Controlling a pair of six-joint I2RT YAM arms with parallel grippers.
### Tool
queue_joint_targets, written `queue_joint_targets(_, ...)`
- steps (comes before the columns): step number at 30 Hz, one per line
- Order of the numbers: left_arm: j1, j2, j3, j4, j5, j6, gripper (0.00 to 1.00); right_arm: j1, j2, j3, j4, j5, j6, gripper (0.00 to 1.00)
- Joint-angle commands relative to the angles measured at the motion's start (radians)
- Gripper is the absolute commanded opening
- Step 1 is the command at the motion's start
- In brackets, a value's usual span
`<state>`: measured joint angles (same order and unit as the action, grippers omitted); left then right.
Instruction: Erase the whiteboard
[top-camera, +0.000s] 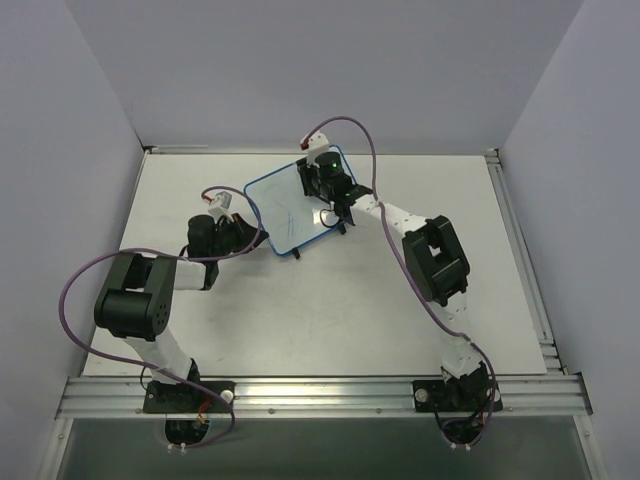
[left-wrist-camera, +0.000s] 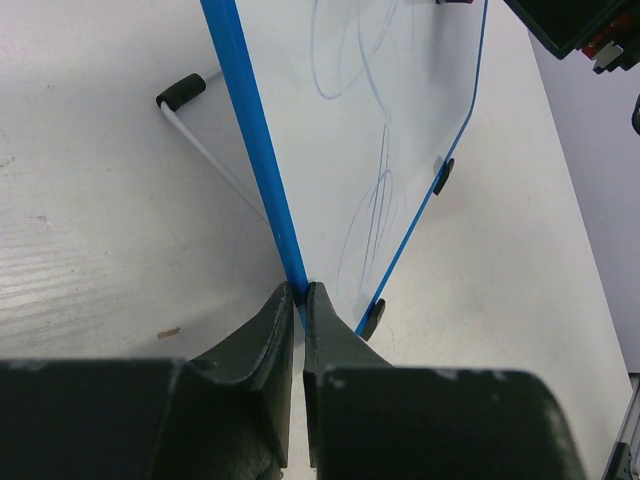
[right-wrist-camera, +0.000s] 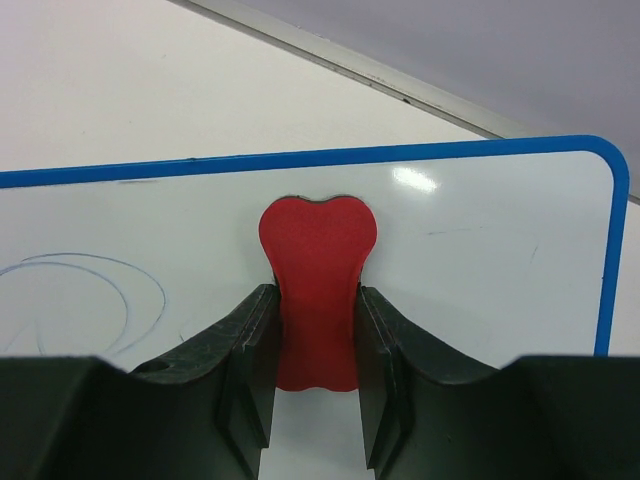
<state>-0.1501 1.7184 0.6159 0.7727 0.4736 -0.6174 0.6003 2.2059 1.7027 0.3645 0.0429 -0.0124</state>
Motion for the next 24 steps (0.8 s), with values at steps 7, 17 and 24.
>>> queue_joint_targets(7,-0.006,-0.025,0.027,-0.012,-0.006,0.047,0.03,-0.115,-0.009,-0.052,-0.042,-0.005,0.042,0.05)
queue_joint_targets(17,-0.005,-0.023,0.03,-0.012,-0.006,0.047,0.02,-0.163,0.029,0.0,-0.076,-0.015,0.022,0.05)
queue_joint_targets(24,-0.005,-0.02,0.031,-0.012,-0.007,0.047,0.02,-0.111,0.034,0.031,-0.09,-0.035,-0.02,0.05)
